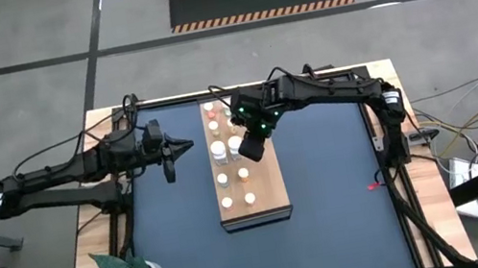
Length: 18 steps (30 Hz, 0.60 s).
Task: Pick and place medicine bottles onto shelf by color
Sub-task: Adjust the pill bottles on the shelf, then return to Home Position
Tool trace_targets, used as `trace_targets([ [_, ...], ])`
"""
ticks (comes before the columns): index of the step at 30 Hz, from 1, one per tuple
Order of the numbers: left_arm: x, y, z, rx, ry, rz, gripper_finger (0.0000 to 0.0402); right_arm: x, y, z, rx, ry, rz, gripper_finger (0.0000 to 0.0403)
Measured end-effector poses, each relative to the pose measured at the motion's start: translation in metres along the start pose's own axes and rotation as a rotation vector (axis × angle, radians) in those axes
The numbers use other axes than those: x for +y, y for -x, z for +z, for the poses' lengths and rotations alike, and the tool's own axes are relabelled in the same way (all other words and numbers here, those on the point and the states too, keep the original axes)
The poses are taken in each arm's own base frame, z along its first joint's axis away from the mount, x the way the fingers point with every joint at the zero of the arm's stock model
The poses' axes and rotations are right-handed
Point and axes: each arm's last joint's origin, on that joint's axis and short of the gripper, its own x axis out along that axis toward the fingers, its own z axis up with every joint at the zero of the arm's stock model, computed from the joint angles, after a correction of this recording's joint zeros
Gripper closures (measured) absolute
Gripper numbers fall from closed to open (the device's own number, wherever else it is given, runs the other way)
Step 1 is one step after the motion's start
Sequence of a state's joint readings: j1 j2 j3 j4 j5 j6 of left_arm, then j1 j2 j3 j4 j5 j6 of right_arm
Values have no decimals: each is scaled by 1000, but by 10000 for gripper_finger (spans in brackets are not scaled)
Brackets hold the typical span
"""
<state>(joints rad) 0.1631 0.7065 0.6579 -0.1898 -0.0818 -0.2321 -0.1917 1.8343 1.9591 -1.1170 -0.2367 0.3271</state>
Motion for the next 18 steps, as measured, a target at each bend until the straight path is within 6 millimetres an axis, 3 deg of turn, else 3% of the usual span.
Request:
trace_targets([
  [9,0,0,0,2,22,-3,402,2,15,-3,-31,14,-4,394],
  [18,-2,0,4,-1,27,-31,402,11,51,3,-261,124,-44,394],
])
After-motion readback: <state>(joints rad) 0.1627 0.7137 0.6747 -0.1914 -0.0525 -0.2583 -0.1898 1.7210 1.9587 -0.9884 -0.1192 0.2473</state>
